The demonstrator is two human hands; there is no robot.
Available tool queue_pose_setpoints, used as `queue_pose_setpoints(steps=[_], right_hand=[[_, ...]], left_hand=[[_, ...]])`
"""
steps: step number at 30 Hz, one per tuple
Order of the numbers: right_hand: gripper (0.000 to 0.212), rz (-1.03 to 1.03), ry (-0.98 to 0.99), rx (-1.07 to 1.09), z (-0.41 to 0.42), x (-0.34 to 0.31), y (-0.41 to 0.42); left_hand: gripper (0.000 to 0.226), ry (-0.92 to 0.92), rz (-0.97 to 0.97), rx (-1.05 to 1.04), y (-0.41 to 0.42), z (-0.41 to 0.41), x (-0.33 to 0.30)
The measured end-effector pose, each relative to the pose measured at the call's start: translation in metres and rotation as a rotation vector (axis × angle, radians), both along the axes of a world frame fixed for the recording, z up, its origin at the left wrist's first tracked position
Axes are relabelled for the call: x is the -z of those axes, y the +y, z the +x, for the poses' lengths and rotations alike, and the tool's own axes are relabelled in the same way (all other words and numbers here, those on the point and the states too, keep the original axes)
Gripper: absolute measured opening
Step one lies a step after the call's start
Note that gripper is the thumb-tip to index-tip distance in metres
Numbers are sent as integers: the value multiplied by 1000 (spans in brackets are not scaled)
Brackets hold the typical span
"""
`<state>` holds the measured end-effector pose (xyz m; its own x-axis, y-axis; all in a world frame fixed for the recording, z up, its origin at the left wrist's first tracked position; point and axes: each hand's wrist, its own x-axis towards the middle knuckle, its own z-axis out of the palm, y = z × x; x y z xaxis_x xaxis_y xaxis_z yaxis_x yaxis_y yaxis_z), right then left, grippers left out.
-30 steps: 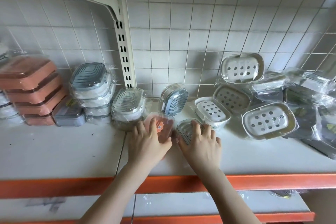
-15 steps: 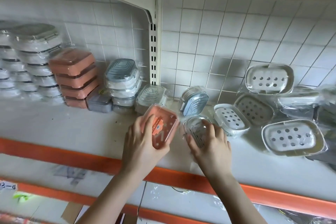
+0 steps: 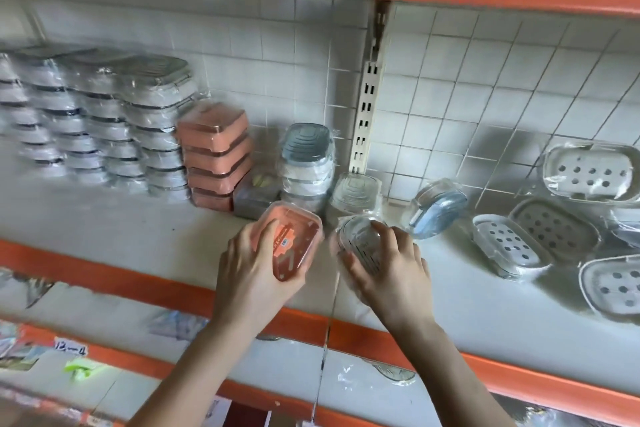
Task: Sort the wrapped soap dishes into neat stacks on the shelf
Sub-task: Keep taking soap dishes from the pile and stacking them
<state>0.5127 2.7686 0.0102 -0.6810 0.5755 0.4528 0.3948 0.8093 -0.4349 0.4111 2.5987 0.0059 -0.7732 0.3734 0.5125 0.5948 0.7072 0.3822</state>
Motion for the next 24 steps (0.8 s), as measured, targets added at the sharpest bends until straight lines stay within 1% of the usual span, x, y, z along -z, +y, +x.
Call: queue_pose_setpoints(steps=[3, 6, 9, 11, 16, 20, 24], right_hand=[[63, -27, -68, -10, -18, 4, -20], [66, -23, -98, 9, -35, 8, -37], [67, -31, -132, 30, -47, 13, -48], [66, -38, -163, 49, -53, 18, -52], [65, -74, -184, 106, -62, 20, -59], [62, -60, -144, 126, -61, 20, -63], [62, -54, -217, 115, -59, 21, -62]], left_hand=[[77, -36, -46, 5, -20, -21, 3], [81, -48, -79, 13, -37, -44, 6], [82, -102, -125, 52, -45, -64, 8], [79, -86, -136, 68, -47, -75, 10], [61, -69, -200, 79, -45, -95, 19], [61, -96, -193, 67, -48, -102, 26], [64, -116, -171, 67, -52, -99, 26]])
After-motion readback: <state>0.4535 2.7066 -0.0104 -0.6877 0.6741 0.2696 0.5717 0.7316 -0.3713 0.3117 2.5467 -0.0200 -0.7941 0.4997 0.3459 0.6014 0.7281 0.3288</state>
